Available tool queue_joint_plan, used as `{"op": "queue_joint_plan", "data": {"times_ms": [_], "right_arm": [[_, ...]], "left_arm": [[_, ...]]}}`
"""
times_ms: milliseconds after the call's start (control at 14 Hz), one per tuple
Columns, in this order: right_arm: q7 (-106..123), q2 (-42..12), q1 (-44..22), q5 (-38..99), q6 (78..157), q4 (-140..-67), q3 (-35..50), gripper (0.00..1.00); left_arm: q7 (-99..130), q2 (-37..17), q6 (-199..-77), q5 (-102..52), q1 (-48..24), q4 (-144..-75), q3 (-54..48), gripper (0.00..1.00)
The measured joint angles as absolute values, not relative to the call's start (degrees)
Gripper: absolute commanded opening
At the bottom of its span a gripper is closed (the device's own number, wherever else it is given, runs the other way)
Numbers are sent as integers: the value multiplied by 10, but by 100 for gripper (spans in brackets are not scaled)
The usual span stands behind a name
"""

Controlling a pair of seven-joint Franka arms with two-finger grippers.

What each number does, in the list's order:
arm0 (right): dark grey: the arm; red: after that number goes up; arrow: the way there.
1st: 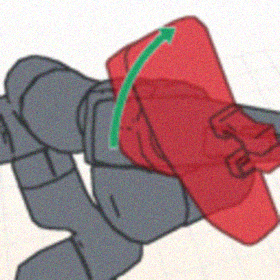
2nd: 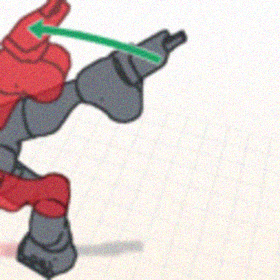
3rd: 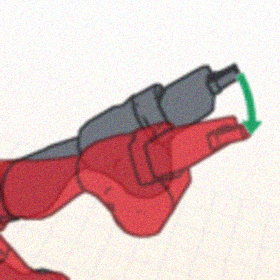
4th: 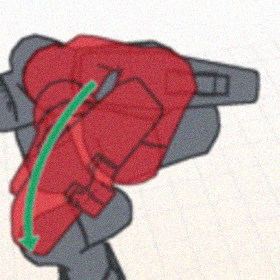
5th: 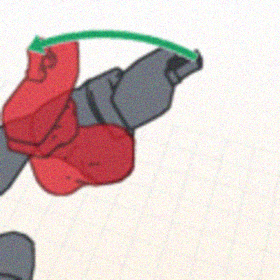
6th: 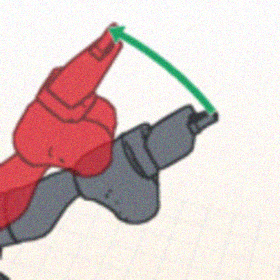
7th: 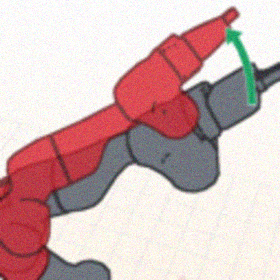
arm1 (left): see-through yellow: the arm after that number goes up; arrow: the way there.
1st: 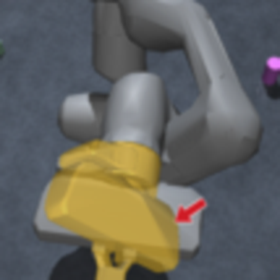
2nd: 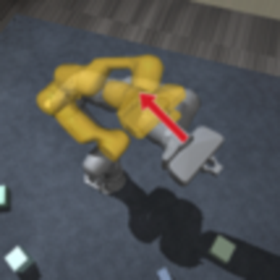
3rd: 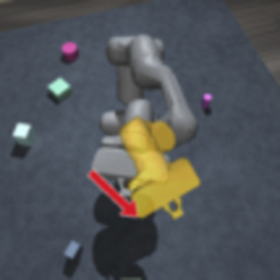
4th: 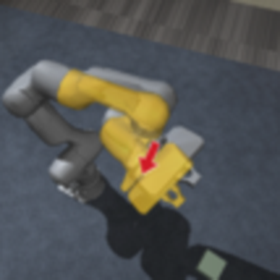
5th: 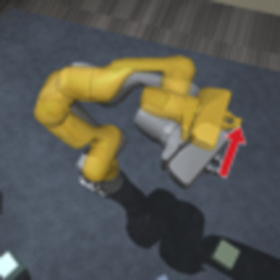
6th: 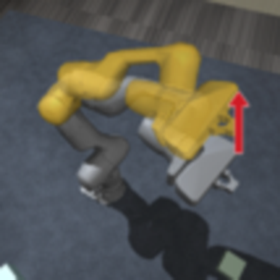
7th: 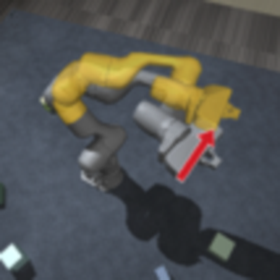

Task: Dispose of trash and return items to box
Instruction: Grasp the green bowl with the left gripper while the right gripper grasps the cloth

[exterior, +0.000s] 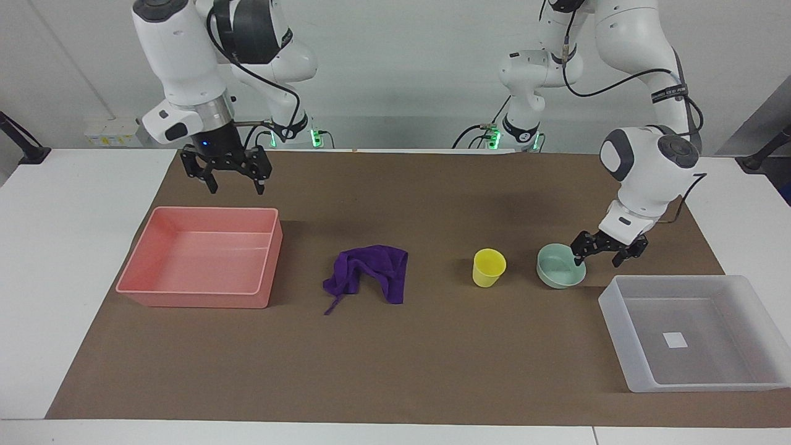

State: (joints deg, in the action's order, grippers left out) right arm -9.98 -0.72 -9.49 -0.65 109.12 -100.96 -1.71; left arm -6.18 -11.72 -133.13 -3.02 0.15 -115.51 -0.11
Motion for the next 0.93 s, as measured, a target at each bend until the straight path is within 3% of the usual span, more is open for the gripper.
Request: {"op": "queue_joint_plan", "data": {"times_ms": [357,429,500,643,714,929], "right_arm": [[-168,-103,-167,-7,1191,-1013,-15,100],[-172,-114,-177,-7,1207,-1019,-15,100],[-174,-123,-185,-7,1233,-1032,-15,100],[-177,-134,-202,-7,1301,-1076,-15,100],[-178,-138,-209,-6,1324,-1096,-15,100],[-211,-154,-237,-6,1378,-1128,-15,100]], "left_arm": [[-62,-144,-1355,-74,4,-1172,-1,100],[-62,-144,-1355,-76,4,-1177,-1,86],[-62,-144,-1354,-76,4,-1181,-1,65],[-62,-143,-1352,-78,5,-1186,-1,8],[-62,-142,-1352,-79,5,-1187,-1,0],[-62,-138,-1352,-83,5,-1187,-2,0]]}}
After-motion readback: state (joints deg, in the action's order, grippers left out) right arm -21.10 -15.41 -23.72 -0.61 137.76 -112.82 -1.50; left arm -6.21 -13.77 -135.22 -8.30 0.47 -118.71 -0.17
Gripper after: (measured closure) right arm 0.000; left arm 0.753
